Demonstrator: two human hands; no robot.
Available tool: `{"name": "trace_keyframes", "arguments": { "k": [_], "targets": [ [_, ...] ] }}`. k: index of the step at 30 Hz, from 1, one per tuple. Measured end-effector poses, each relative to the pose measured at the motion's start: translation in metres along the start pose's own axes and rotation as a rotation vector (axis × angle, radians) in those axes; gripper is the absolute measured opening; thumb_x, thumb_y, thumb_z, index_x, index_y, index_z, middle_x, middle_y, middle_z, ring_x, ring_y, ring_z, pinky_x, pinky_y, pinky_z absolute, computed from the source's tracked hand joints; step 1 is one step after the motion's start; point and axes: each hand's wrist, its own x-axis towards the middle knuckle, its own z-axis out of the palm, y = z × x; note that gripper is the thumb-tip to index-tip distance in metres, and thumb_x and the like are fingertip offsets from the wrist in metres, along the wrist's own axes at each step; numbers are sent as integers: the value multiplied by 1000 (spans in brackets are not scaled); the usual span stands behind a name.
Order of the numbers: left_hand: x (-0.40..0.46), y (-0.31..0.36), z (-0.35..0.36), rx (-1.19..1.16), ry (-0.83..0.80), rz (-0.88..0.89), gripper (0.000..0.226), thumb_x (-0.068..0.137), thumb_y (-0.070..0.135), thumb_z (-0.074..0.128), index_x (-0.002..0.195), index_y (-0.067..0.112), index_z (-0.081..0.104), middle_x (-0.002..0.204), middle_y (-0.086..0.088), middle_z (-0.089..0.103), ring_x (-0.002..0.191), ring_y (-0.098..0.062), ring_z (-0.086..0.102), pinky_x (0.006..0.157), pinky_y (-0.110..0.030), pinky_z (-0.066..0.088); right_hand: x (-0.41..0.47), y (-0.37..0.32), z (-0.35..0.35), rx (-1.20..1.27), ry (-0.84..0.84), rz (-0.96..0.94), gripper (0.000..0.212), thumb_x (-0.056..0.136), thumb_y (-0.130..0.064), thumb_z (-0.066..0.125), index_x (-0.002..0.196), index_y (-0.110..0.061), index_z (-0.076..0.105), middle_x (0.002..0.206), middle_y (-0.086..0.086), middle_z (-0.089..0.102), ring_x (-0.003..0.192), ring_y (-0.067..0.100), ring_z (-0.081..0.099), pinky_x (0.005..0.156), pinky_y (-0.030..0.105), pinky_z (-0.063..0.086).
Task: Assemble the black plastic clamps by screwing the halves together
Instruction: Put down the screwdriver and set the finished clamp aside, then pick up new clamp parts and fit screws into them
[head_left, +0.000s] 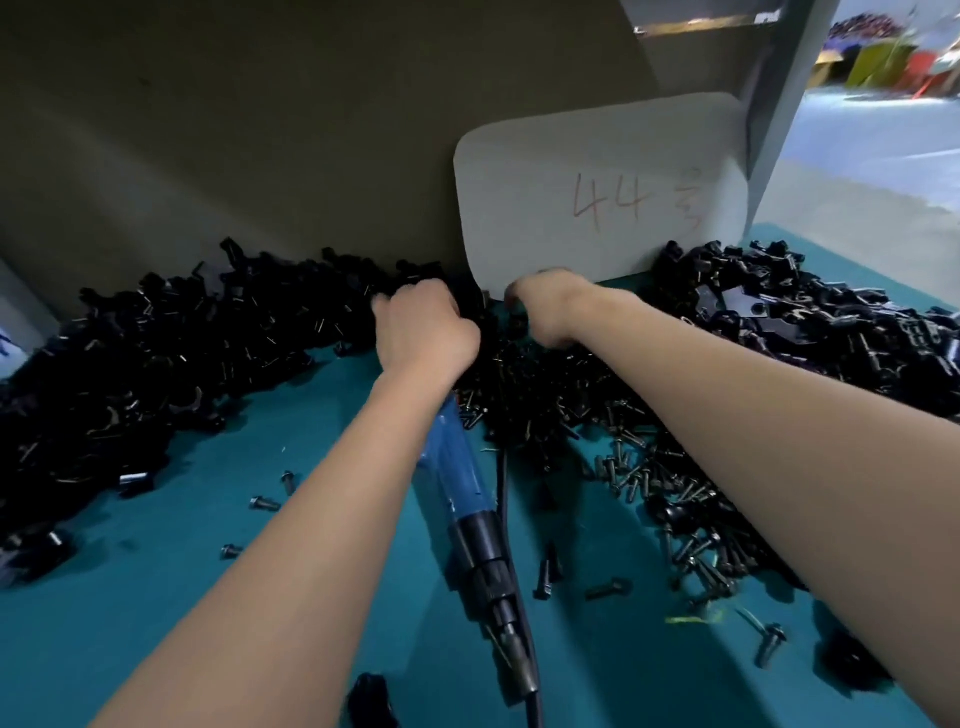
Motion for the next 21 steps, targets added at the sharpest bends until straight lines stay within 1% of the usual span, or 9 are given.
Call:
{"name": "trace_keyframes", "arguments": {
  "k": [2,5,8,10,14,16,18,20,21],
  "targets": [
    [16,3,10,130,-77,76,38,85,8,54,118,17,69,123,-12,65,121,-36,49,104,-37,39,13,-4,15,-60,-64,-21,44,95,-5,60,138,-5,56,143,18,58,131,34,58,108,37,46],
    [35,8,28,288,-167,190,39,93,13,55,131,15,63,133,-14,58,129,-37,43,101,-40,45,25,-3,26,-74,-66,-21,32,98,-7,59,130,-2,60,136,20,61,126,36,59,103,37,47],
    [41,11,40,300,-175,195,29,93,7,56,120,12,66,123,-13,63,118,-34,57,85,-39,50,29,-2,28,-80,6,36,33,96,-7,60,129,-2,59,132,21,62,122,36,61,98,38,51],
    [40,11,42,275,-117,201,25,90,0,58,112,10,65,115,-14,64,107,-34,63,74,-37,46,28,-3,26,-72,30,105,34,96,-9,61,129,-3,57,131,20,61,122,36,60,94,38,51],
    [37,7,40,127,-3,219,15,95,3,59,109,8,62,107,-13,63,98,-31,62,71,-37,46,23,4,11,-12,188,180,24,101,-13,51,122,-1,57,126,25,59,117,39,57,89,40,49],
    [36,5,32,-106,120,149,6,101,11,56,105,9,61,100,-5,64,91,-24,60,73,-34,44,19,8,3,169,246,203,20,104,-12,48,114,1,58,114,22,60,100,36,59,77,35,47],
    [27,2,18,-368,263,51,9,104,20,56,98,14,57,92,3,60,88,-19,58,72,-27,38,6,4,-3,603,260,223,23,107,-16,44,109,1,61,97,18,58,74,28,56,60,31,46],
    [13,-4,3,-665,327,-41,11,105,24,55,98,15,56,89,6,59,90,-20,62,75,-26,47,-16,-6,-5,1082,277,232,26,111,-25,41,105,-5,57,88,14,54,61,22,48,47,26,42],
    [2,-8,-5,-831,314,-94,13,106,25,54,98,14,56,90,5,59,89,-19,63,77,-32,55,-30,-11,-4,1215,276,228,26,112,-28,40,107,-6,54,84,11,52,58,19,46,43,24,40]
  ]
}}
